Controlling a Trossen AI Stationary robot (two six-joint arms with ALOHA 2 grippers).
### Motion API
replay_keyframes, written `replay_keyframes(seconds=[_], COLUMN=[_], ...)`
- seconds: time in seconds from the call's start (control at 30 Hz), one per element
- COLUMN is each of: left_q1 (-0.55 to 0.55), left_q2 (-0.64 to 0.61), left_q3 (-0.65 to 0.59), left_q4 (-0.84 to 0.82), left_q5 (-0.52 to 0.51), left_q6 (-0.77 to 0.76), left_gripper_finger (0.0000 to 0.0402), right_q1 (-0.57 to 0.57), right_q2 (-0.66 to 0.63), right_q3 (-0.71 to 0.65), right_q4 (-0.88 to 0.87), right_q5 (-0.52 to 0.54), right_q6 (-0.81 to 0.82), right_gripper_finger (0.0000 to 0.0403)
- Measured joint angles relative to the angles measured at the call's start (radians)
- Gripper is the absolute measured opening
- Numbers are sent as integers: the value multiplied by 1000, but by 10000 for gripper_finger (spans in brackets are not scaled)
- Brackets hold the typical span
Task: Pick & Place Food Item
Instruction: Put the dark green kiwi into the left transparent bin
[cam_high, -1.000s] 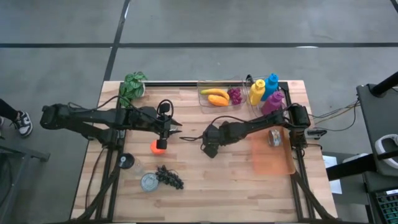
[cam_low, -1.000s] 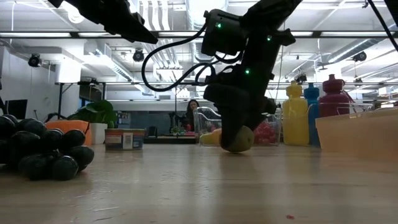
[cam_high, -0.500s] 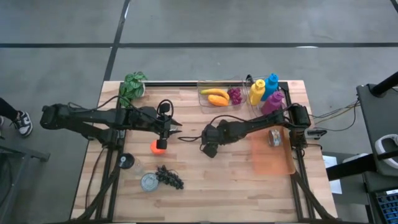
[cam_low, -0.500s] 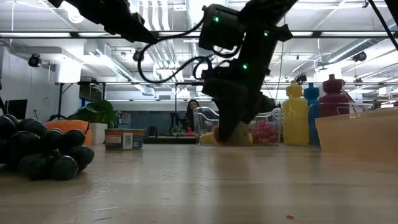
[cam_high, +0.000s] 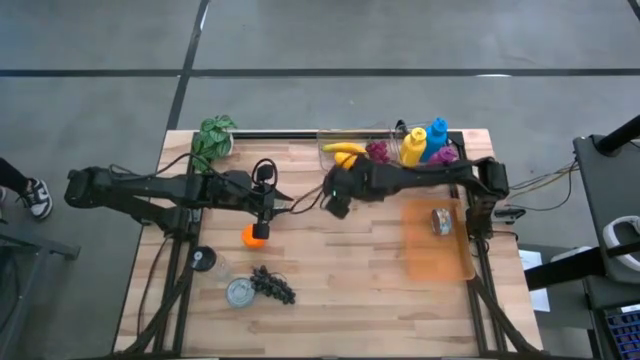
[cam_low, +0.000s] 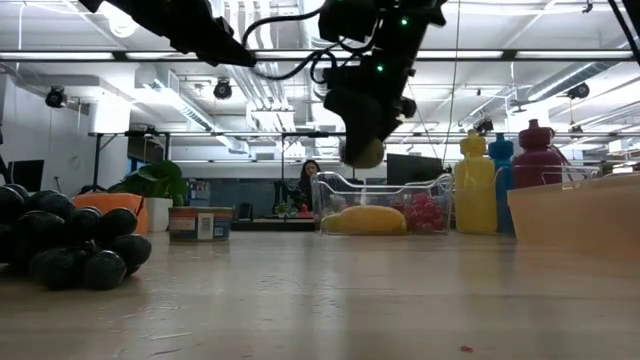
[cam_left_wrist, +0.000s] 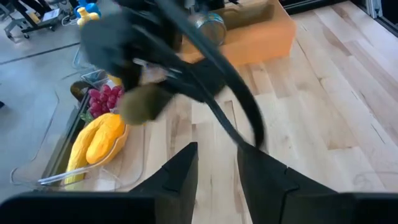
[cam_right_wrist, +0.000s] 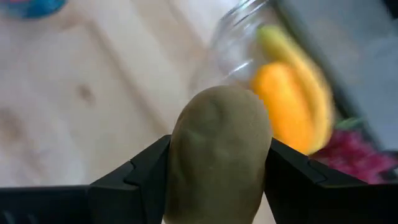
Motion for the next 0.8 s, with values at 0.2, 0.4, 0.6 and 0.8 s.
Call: replay_keyframes(seconds=[0.2, 0.4, 0.6, 0.8], left_q1=[0, -1, -1, -1], left_q2=[0, 0, 0, 0], left_q3=[0, 0, 0, 0], left_q4=[-1, -4, -4, -4], left_q5=[0, 0, 0, 0], left_q6=[2, 2, 1, 1], left_gripper_finger=[119, 119, 119, 119], right_q1=[-129, -253, -317, -321], right_q2=[-7, -5, 21, 20], right_q3=[41, 16, 7, 1], right_q4=[12, 150, 208, 228], right_q5=[3, -180, -340, -366], right_q6=[-136, -266, -325, -339], right_gripper_finger=[203, 203, 203, 203])
